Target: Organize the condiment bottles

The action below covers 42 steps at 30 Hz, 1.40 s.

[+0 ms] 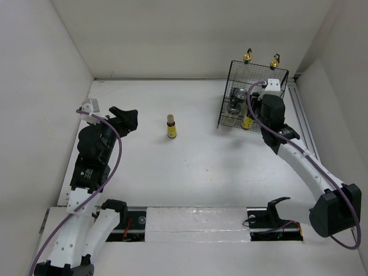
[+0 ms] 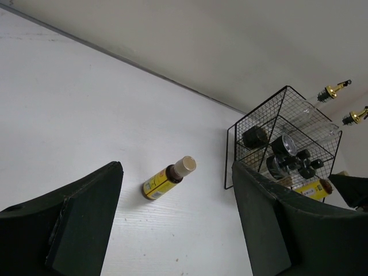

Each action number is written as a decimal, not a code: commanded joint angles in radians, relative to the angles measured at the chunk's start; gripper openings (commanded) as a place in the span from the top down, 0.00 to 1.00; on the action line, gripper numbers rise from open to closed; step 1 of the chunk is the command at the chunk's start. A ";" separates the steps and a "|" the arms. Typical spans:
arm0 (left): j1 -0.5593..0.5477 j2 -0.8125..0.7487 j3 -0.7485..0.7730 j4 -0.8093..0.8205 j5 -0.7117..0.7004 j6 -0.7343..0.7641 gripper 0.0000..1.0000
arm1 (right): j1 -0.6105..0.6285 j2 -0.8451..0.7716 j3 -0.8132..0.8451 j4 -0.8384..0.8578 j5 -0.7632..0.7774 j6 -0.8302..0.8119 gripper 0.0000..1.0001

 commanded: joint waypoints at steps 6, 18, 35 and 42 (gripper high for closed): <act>-0.004 0.002 -0.005 0.055 0.012 0.002 0.27 | -0.112 0.080 0.143 0.104 -0.061 -0.009 0.77; -0.004 0.011 -0.005 0.055 0.012 0.002 0.27 | -0.137 0.140 0.216 0.113 -0.079 -0.028 0.77; -0.004 0.011 -0.005 0.055 0.012 0.002 0.27 | -0.112 0.286 0.076 0.245 0.008 -0.018 0.68; -0.004 0.011 -0.005 0.055 0.012 0.002 0.27 | -0.101 0.240 0.067 0.201 0.008 -0.009 0.45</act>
